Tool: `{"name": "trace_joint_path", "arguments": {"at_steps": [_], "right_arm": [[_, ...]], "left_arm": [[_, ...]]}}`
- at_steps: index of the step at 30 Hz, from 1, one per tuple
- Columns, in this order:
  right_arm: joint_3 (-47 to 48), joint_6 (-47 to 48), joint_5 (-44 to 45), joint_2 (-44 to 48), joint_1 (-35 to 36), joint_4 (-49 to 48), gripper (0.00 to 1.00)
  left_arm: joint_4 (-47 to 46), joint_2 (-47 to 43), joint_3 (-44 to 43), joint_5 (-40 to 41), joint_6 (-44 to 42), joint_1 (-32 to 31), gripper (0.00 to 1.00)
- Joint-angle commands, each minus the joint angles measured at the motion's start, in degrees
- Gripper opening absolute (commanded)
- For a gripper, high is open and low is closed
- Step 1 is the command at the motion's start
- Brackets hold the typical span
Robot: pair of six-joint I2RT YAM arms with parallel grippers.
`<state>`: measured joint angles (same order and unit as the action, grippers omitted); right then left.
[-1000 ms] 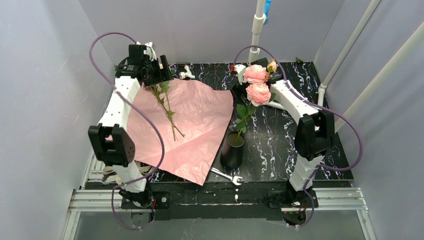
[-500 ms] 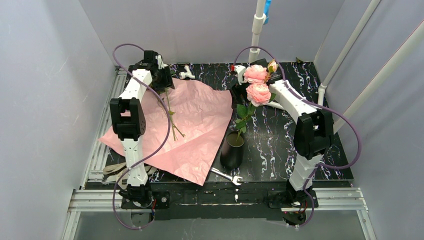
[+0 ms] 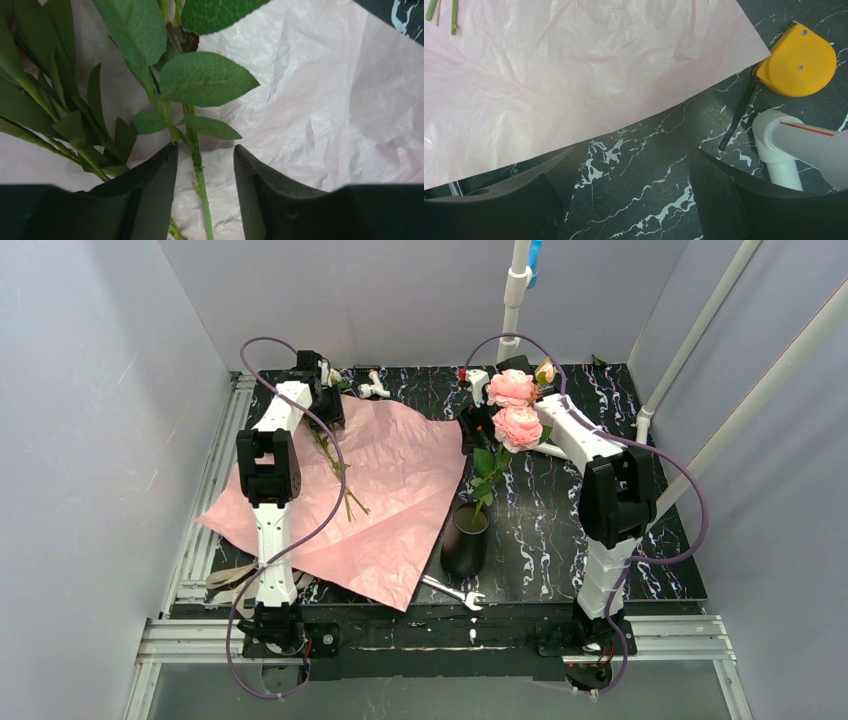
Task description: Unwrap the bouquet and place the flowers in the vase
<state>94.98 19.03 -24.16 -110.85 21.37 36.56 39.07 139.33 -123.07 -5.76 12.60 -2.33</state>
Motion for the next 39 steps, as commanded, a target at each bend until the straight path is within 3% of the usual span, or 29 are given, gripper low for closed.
{"name": "trace_joint_path", "arguments": {"at_steps": [1,8,16,27,30,33,39], "right_arm": [[3.14,0.10,-0.03,-1.24,-0.61,1.38,0.87],[3.46,0.70,0.39,-1.70,-0.84,2.41,0.87],[4.16,1.31,0.50,-1.09,-0.89,3.26,0.87],[2.63,1.02,-0.28,1.38,-0.89,2.82,0.89],[1.92,1.01,-0.51,2.36,-0.89,2.83,0.98],[0.79,1.10,-0.45,3.67,-0.89,2.73,0.98],[-1.75,0.88,-0.07,6.64,-0.89,2.56,0.98]], "left_arm": [[1.20,0.27,-4.50,-1.73,-0.05,0.49,0.39],[-3.29,-5.37,-3.21,-9.31,6.58,0.63,0.00],[-9.75,-17.98,0.70,-13.45,14.03,0.66,0.00],[-39.80,-42.14,18.77,-23.60,17.78,0.66,0.00],[-43.19,-47.27,19.19,-27.15,17.96,0.27,0.00],[-48.24,-51.99,20.45,-32.31,19.37,-0.17,0.00],[-52.03,-59.78,24.18,-35.62,16.00,-7.31,0.00]]}}
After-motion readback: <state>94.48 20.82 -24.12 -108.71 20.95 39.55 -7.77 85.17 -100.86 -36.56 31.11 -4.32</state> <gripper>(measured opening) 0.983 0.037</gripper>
